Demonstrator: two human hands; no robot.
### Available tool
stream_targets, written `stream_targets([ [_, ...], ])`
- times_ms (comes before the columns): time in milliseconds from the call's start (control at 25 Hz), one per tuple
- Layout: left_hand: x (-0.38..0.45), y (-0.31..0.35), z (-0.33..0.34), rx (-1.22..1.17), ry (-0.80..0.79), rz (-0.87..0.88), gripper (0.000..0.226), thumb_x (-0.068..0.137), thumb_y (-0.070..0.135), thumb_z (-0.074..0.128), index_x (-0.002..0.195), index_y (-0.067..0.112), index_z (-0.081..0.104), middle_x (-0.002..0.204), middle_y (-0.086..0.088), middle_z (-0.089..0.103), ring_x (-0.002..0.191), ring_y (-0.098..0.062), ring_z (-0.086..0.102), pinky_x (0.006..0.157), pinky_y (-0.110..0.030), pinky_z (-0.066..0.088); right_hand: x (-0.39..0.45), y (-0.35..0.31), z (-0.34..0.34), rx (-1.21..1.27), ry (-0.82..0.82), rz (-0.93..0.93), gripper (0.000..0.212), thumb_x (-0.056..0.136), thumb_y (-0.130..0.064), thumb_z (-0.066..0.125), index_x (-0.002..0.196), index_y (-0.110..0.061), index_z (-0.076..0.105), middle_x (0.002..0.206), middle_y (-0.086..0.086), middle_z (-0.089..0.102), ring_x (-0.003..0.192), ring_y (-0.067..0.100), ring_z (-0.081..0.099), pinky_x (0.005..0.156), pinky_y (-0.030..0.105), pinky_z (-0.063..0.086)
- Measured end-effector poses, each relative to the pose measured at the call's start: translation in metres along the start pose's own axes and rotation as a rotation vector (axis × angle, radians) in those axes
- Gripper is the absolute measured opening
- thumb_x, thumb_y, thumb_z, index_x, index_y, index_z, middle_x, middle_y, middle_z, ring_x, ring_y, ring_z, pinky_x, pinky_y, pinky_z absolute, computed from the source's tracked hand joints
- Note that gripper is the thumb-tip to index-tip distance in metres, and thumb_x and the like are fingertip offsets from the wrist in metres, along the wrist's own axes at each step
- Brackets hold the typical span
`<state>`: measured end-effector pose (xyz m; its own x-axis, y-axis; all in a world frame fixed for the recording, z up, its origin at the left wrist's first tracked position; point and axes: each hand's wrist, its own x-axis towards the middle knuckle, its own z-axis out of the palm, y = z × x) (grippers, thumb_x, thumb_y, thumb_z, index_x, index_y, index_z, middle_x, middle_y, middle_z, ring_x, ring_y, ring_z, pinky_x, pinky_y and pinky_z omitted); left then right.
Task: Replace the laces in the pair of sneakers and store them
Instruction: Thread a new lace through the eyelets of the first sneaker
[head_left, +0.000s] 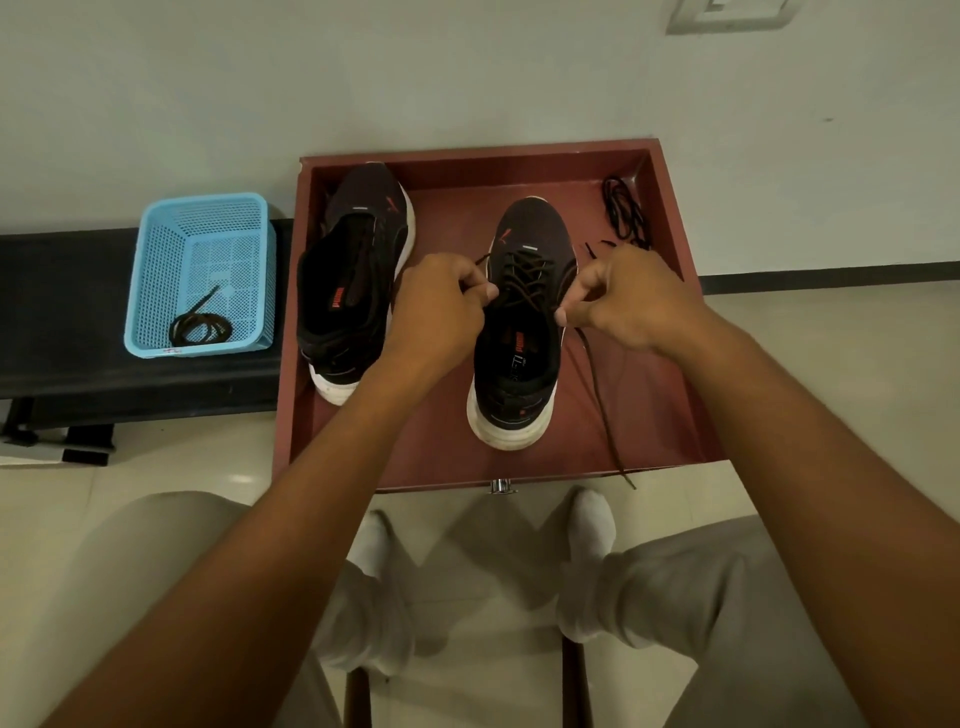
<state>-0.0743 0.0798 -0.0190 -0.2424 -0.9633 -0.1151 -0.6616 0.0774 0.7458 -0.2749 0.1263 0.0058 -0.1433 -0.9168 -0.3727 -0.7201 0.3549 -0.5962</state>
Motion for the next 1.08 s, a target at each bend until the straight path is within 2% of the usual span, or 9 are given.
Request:
stream_targets([
  [200, -0.003, -0.004, -0.006, 0.049, -0.026, -0.044, 0.018, 0.101, 0.016, 0.062, 0.089, 0.008, 0.072, 0.088, -0.002, 0.071, 0.081, -0.01, 0.065, 0.066, -0.017, 0.048, -0.002, 0.005, -0.014, 0.007, -0.047, 0.081, 0.005, 0.087, -0.02, 0.081, 0.083, -0.02, 0.078, 0.091, -0.002, 0.074, 0.09, 0.012, 0.066, 0.09, 0.032, 0.048],
  [400, -0.005, -0.008, 0.002, -0.023, -0.106, -0.072, 0.022, 0.105, 0.021, 0.053, 0.087, 0.011, 0.06, 0.09, -0.003, 0.069, 0.086, -0.021, 0.068, 0.079, -0.043, 0.058, -0.003, 0.002, -0.015, 0.049, -0.107, 0.079, 0.013, 0.088, -0.017, 0.078, 0.076, -0.018, 0.077, 0.085, -0.003, 0.076, 0.088, 0.012, 0.069, 0.087, 0.031, 0.052],
  [480, -0.004, -0.009, 0.005, -0.08, -0.088, -0.137, 0.022, 0.107, 0.018, 0.05, 0.089, 0.01, 0.059, 0.09, 0.0, 0.071, 0.082, -0.013, 0.07, 0.074, -0.035, 0.058, -0.002, 0.003, -0.015, 0.058, -0.12, 0.095, 0.015, 0.088, -0.011, 0.076, 0.073, -0.013, 0.077, 0.079, -0.003, 0.078, 0.088, 0.015, 0.073, 0.089, 0.032, 0.055],
  [560, -0.005, -0.009, 0.004, -0.163, -0.06, -0.189, 0.02, 0.107, 0.014, 0.049, 0.094, 0.004, 0.06, 0.086, 0.001, 0.073, 0.069, -0.003, 0.069, 0.06, -0.017, 0.053, -0.003, 0.005, -0.016, 0.111, -0.149, 0.12, 0.015, 0.09, -0.005, 0.071, 0.076, -0.007, 0.077, 0.08, 0.001, 0.079, 0.091, 0.019, 0.075, 0.089, 0.034, 0.057],
  [640, -0.009, -0.005, -0.001, -0.198, -0.064, -0.187, 0.019, 0.106, 0.013, 0.051, 0.096, -0.001, 0.06, 0.086, -0.004, 0.073, 0.064, -0.004, 0.068, 0.053, -0.011, 0.048, -0.006, 0.005, -0.02, 0.194, -0.226, 0.15, 0.012, 0.094, -0.004, 0.066, 0.085, -0.004, 0.075, 0.086, 0.01, 0.079, 0.09, 0.022, 0.076, 0.084, 0.033, 0.057],
  [800, -0.009, 0.003, -0.018, -0.067, -0.127, -0.073, 0.017, 0.102, 0.022, 0.061, 0.09, 0.013, 0.068, 0.075, 0.0, 0.068, 0.065, -0.011, 0.063, 0.064, -0.028, 0.053, -0.01, 0.006, -0.034, 0.339, -0.298, 0.166, 0.009, 0.099, -0.01, 0.064, 0.105, -0.007, 0.07, 0.088, 0.014, 0.077, 0.077, 0.022, 0.076, 0.075, 0.032, 0.055],
  [880, -0.006, 0.012, -0.033, -0.154, -0.128, -0.06, 0.013, 0.101, 0.02, 0.061, 0.093, 0.015, 0.071, 0.07, 0.004, 0.065, 0.061, -0.008, 0.059, 0.064, -0.03, 0.053, -0.012, 0.001, -0.04, 0.432, -0.279, 0.118, 0.014, 0.101, -0.01, 0.061, 0.112, -0.011, 0.069, 0.084, 0.009, 0.074, 0.071, 0.019, 0.073, 0.069, 0.03, 0.052],
  [1000, -0.004, 0.028, -0.053, -0.376, -0.237, -0.075, 0.018, 0.103, 0.011, 0.056, 0.101, 0.005, 0.072, 0.071, -0.003, 0.066, 0.061, -0.015, 0.06, 0.06, -0.023, 0.052, -0.019, -0.008, -0.048, 0.639, -0.297, 0.062, 0.023, 0.104, -0.007, 0.052, 0.115, -0.007, 0.072, 0.089, 0.01, 0.072, 0.071, 0.021, 0.073, 0.062, 0.026, 0.056],
  [1080, -0.005, 0.032, -0.062, -0.52, -0.355, -0.128, 0.023, 0.105, 0.008, 0.051, 0.107, -0.002, 0.072, 0.08, -0.01, 0.07, 0.068, -0.019, 0.064, 0.063, -0.023, 0.055, -0.025, -0.013, -0.052, 0.711, -0.339, 0.044, 0.03, 0.104, -0.003, 0.045, 0.116, -0.003, 0.073, 0.097, 0.015, 0.075, 0.079, 0.025, 0.075, 0.067, 0.029, 0.06],
])
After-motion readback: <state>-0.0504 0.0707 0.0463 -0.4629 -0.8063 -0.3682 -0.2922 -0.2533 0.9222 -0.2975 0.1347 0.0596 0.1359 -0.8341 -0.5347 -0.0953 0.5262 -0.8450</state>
